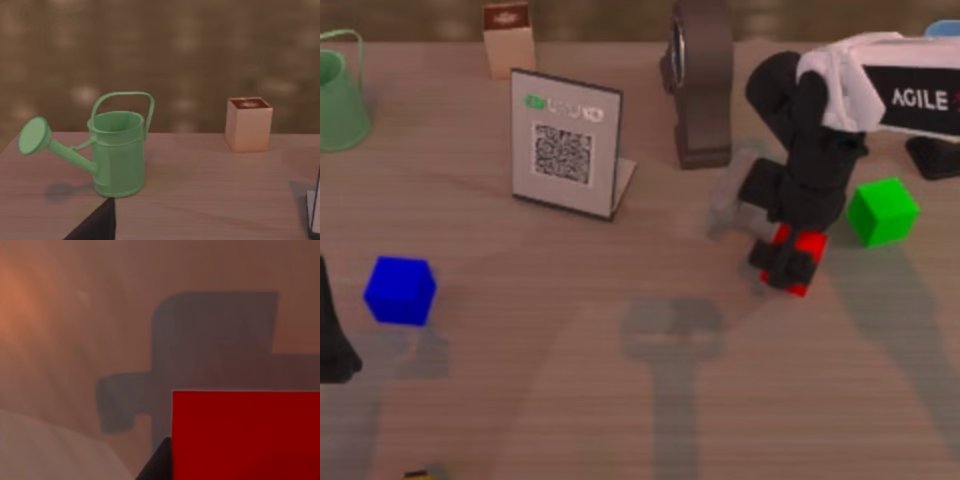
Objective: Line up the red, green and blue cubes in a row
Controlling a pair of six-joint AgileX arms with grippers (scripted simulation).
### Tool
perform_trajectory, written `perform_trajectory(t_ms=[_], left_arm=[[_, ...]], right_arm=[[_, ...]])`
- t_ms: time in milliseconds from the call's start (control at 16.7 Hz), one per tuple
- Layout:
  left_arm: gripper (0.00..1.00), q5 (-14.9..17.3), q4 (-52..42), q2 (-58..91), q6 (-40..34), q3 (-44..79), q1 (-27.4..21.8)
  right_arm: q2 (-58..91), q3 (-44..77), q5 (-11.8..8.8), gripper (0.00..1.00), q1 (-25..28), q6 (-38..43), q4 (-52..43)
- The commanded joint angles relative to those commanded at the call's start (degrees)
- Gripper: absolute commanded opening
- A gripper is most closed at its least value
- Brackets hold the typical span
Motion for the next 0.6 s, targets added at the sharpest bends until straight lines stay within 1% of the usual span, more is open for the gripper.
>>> perform_trajectory(t_ms=[360, 420, 600], left_arm=[[1.00, 0.00, 0.00, 0.00, 0.00, 0.00, 0.00], [1.00, 0.00, 0.00, 0.00, 0.00, 0.00, 0.00], [1.00, 0.00, 0.00, 0.00, 0.00, 0.00, 0.00]], right_arm=[[0.00, 0.00, 0.00, 0.00, 0.00, 0.00, 0.00], [-1.58, 0.11, -0.57, 0.00, -0.04, 0.57, -0.99], [-2.23, 2.09, -0.58, 0.00, 0.07, 0.51, -3.37]])
